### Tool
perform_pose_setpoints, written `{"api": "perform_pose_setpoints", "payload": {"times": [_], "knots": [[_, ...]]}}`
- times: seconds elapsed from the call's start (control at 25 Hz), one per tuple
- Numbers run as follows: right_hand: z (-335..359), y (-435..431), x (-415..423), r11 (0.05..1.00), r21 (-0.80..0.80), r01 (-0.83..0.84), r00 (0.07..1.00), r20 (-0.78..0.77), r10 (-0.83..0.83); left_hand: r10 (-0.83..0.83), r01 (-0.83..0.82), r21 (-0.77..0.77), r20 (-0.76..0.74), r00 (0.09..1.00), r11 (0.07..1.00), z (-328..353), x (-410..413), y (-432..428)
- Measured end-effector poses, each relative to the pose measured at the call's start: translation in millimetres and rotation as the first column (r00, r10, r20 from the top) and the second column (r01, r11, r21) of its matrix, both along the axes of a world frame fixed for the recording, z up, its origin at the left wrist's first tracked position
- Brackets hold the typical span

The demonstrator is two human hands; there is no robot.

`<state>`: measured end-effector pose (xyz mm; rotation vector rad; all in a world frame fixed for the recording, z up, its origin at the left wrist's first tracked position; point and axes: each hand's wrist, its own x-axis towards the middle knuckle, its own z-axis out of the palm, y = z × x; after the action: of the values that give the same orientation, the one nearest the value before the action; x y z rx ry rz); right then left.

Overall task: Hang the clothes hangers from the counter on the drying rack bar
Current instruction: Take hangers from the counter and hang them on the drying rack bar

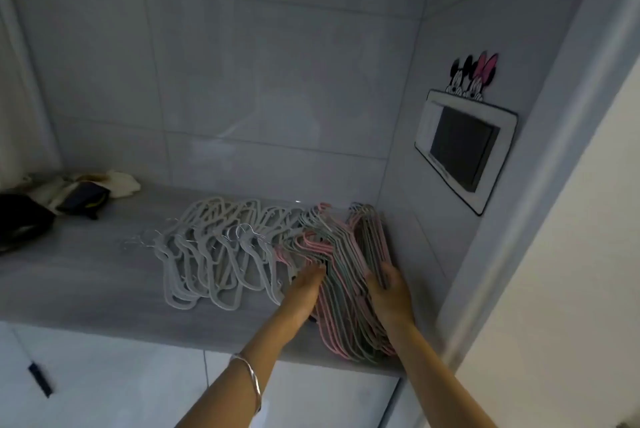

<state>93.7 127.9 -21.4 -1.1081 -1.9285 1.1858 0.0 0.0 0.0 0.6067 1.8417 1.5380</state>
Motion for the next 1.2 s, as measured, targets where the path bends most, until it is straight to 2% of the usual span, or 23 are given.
{"api": "perform_pose_setpoints", "payload": {"times": [0.16, 0.32, 0.6, 0.8, 0.96, 1.08, 1.16, 1.2], "knots": [[-28.0, 24.7, -8.4, 0.996, 0.082, 0.040, 0.991, 0.121, -0.050, -0.052, 0.046, 0.042, 0.141, 0.989, 0.998, -13.6, 3.5, 30.5], [-28.8, 30.8, -11.4, 0.992, 0.119, 0.031, 0.992, 0.114, -0.045, -0.026, 0.019, 0.034, 0.218, 0.976, 0.999, -23.2, -2.3, 47.3], [-10.5, 22.7, -12.5, 0.979, 0.074, 0.191, 0.970, -0.169, -0.176, -0.006, 0.005, 0.009, 0.117, 0.993, 1.000, -13.2, -20.9, 58.7], [31.0, 4.7, -10.2, 0.958, 0.163, 0.236, 0.908, -0.388, -0.157, 0.030, -0.033, 0.066, 0.043, 0.999, 0.997, 3.7, -23.9, 52.3], [82.4, -19.5, -7.0, 0.984, 0.132, 0.121, 0.852, -0.522, -0.035, 0.075, -0.065, 0.126, -0.074, 0.994, 0.990, 41.5, -22.8, 27.2], [119.7, -44.5, -0.6, 0.992, 0.089, -0.094, 0.807, -0.577, 0.128, 0.176, -0.134, 0.224, -0.183, 0.967, 0.965, 87.7, -25.6, -11.6], [139.6, -65.6, 4.7, 0.961, 0.098, -0.258, 0.756, -0.599, 0.264, 0.306, -0.218, 0.307, -0.277, 0.911, 0.926, 117.0, -32.3, -46.3], [146.3, -74.5, 6.3, 0.939, 0.127, -0.320, 0.735, -0.593, 0.330, 0.389, -0.261, 0.347, -0.377, 0.841, 0.901, 130.1, -35.7, -67.1]]}}
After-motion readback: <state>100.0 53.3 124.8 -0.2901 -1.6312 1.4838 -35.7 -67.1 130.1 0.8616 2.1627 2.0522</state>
